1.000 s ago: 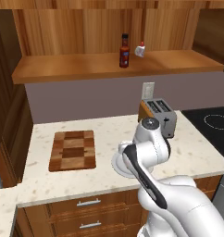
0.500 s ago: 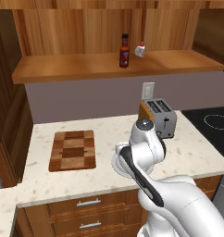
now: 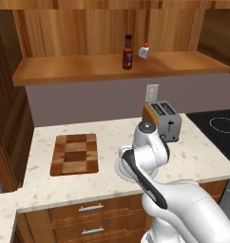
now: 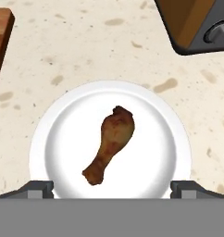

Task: Pick the chicken drumstick from the plate and place it on the cutting board. Then pick the condiment bottle from the cabinet and place it next to the cutting board.

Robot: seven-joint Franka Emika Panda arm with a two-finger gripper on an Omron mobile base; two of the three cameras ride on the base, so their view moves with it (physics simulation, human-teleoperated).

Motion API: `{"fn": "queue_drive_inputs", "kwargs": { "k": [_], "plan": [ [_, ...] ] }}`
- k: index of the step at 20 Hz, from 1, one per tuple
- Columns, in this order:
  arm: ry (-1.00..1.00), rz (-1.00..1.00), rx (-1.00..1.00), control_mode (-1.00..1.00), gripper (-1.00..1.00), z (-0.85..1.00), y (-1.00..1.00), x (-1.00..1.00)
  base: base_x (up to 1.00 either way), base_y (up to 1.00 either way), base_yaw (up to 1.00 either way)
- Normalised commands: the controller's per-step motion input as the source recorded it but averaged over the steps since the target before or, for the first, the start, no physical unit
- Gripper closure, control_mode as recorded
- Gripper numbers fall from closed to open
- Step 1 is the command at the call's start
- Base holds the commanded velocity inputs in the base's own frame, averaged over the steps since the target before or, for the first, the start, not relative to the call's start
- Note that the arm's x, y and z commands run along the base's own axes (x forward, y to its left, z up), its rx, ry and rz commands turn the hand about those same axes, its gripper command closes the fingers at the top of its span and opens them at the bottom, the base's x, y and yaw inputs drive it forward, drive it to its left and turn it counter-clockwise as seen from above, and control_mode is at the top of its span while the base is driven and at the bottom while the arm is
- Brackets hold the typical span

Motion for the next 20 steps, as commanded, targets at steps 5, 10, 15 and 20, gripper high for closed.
{"fn": "queue_drive_inputs", "kwargs": {
  "k": [5,10,15,20],
  "plan": [
    [-0.01,-0.02,0.0,-1.0,-1.0,-0.17,-0.16,0.0,0.0,0.0,0.0],
    [-0.03,-0.01,0.0,-1.0,-1.0,-0.26,-0.09,0.0,0.0,0.0,0.0],
    [-0.04,-0.01,0.0,-1.0,-1.0,-0.32,-0.07,0.0,0.0,0.0,0.0],
    [-0.06,0.0,0.0,-1.0,-1.0,-0.35,-0.07,0.0,0.0,0.0,0.0]
  ]
}}
